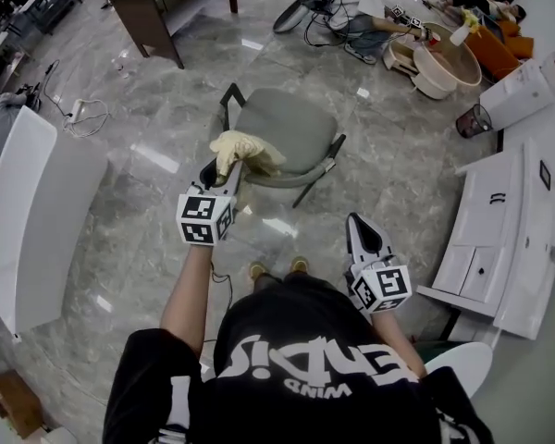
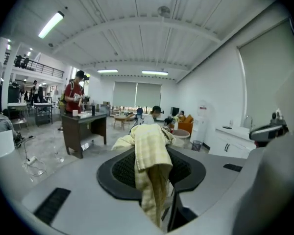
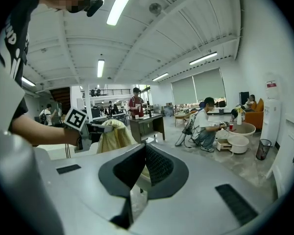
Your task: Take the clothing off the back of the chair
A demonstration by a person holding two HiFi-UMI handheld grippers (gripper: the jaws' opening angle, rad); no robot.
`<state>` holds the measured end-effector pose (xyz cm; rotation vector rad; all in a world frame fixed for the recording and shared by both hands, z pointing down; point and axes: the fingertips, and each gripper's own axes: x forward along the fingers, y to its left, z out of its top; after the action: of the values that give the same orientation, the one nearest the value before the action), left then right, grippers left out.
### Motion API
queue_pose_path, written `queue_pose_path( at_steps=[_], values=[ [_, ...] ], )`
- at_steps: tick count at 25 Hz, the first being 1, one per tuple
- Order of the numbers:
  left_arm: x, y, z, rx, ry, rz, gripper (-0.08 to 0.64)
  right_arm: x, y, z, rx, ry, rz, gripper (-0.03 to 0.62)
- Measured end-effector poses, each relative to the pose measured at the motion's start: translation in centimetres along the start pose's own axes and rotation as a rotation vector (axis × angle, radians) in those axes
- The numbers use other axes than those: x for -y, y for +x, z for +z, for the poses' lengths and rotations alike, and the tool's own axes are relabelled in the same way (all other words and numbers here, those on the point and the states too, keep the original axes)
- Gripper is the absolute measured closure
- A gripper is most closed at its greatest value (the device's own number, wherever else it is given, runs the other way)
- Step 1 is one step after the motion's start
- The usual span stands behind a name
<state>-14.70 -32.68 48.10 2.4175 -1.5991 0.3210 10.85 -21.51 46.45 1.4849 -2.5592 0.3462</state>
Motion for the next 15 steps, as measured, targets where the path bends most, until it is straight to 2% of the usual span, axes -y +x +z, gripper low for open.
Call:
queue_pose_path(
  at_steps=[3,6,10,15],
  values=[
    [0.4,-1.7,6.0,0.112,0.006,0.016,0.419,0.1,0.0,0.0,0.003,0.0,0.02,0.578],
    [1.4,-3.4,9.6,0.161,0.029,0.035,0.417,0.2,-0.1,0.2,0.006,-0.002,0.058,0.578],
    [2.5,-4.8,10.0,0.162,0.018,0.085,0.417,0.6,-0.8,0.1,0.012,0.001,0.118,0.578],
    [3.9,-6.4,9.3,0.169,-0.003,0.186,0.417,1.6,-1.5,-1.3,-0.017,-0.027,0.188,0.578]
  ],
)
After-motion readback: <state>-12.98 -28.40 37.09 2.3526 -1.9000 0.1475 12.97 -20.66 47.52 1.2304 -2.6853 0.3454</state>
